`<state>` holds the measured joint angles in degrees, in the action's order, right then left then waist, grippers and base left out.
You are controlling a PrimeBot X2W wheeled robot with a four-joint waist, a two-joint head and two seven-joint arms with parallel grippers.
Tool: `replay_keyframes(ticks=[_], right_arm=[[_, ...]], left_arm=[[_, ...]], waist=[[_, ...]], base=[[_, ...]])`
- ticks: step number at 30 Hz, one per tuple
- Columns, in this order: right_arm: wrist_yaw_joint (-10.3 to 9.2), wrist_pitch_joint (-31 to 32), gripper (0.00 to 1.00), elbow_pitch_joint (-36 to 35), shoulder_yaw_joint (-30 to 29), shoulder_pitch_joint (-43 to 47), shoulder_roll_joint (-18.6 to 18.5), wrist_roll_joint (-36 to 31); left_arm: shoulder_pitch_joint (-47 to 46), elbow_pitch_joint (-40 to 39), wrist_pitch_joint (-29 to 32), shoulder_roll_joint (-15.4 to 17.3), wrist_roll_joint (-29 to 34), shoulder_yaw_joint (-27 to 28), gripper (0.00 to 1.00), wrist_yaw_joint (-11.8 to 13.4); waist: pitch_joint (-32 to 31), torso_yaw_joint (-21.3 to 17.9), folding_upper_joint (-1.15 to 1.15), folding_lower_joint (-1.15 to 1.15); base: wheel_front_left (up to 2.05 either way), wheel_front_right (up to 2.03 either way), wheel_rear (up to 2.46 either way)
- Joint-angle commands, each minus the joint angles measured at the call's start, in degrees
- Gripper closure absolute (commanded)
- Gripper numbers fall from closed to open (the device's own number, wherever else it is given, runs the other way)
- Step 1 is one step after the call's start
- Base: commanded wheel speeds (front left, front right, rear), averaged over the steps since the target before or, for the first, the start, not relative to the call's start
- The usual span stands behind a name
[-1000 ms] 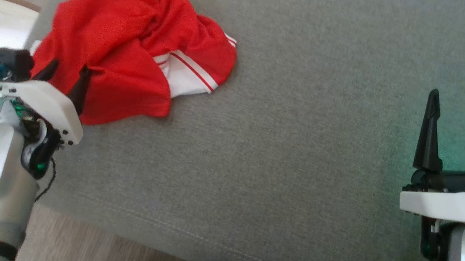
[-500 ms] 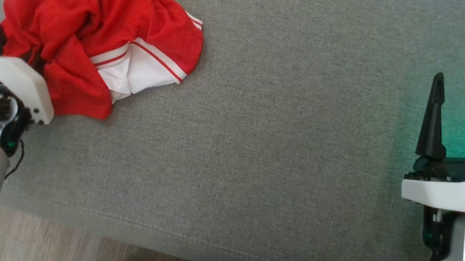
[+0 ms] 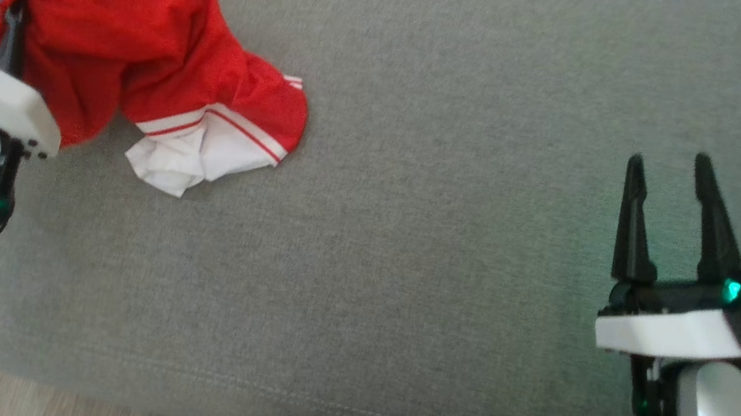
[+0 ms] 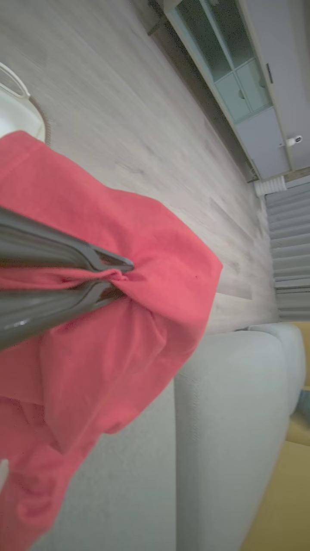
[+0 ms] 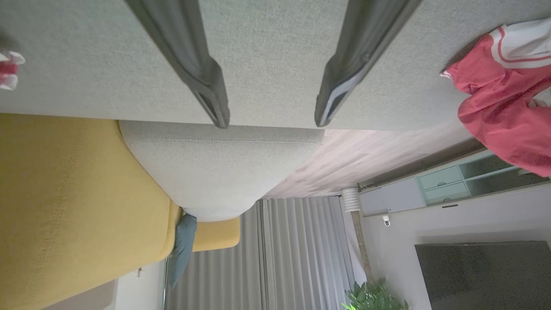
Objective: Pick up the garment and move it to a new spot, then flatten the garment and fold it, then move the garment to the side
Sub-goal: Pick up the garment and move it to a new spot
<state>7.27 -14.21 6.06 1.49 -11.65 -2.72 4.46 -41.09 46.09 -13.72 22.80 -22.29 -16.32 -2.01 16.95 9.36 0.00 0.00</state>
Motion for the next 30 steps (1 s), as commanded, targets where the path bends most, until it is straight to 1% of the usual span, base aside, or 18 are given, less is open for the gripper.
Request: replay_keyframes(ticks=[1,4,7,10,16,18,19,22,25,30], right_arm=[[0.22,-0.59,0.00,-1.15,1.86,0.84,-0.16,0.76],[0.22,-0.69,0.00,-0.84,2.07,1.67,-0.16,1.37],[0.22,-0.74,0.00,-0.85,1.92,2.29,-0.16,1.66],[0.22,-0.76,0.00,-1.02,1.92,2.66,-0.16,1.89],[0.22,-0.77,0.00,-1.92,1.45,2.85,-0.16,2.54],[0.22,-0.78,0.00,-2.17,1.25,2.77,-0.16,2.74],[0.22,-0.78,0.00,-2.17,1.25,2.77,-0.16,2.74],[0.22,-0.78,0.00,-2.47,1.26,2.58,-0.16,3.07],[0.22,-0.78,0.00,-2.88,1.56,2.20,-0.16,3.64],[0.22,-0.78,0.00,-3.31,1.57,1.81,-0.16,4.88]], left_arm=[[-0.72,-4.61,-0.72,3.74,0.61,2.01,1.00,0.83],[-0.01,-10.91,-0.75,3.85,1.44,1.57,1.00,2.10],[0.84,-17.67,-0.15,4.17,2.30,1.33,1.00,4.00],[2.05,-24.20,1.81,4.90,4.12,0.07,1.00,5.64],[4.40,-35.19,7.96,5.05,7.66,-4.35,1.00,7.17],[4.56,-37.65,9.75,4.69,8.93,-6.15,1.00,7.34],[4.56,-37.65,9.75,4.69,8.93,-6.15,1.00,7.34],[4.51,-39.57,12.04,3.23,10.13,-8.96,1.00,7.21],[3.85,-39.70,13.43,1.19,11.11,-11.69,1.00,6.92],[1.89,-37.31,14.19,-4.04,12.07,-15.78,1.00,6.92]], waist=[[-2.88,-1.58,0.00,0.00],[-4.66,-2.44,0.00,0.00],[-6.17,-3.44,0.00,0.00],[-7.25,-4.65,0.00,0.00],[-7.91,-7.67,0.00,0.00],[-7.73,-8.83,0.00,0.00],[-7.73,-8.83,0.00,0.00],[-7.37,-10.93,0.00,0.00],[-6.71,-13.44,0.00,0.00],[-5.60,-17.50,0.00,0.00]], base=[[0.00,0.00,0.00],[0.00,0.00,0.00],[0.00,0.00,0.00],[0.00,0.00,0.00],[0.00,0.00,0.00],[0.00,0.00,0.00],[0.00,0.00,0.00],[0.00,0.00,0.00],[0.00,0.00,0.00],[0.00,0.00,0.00]])
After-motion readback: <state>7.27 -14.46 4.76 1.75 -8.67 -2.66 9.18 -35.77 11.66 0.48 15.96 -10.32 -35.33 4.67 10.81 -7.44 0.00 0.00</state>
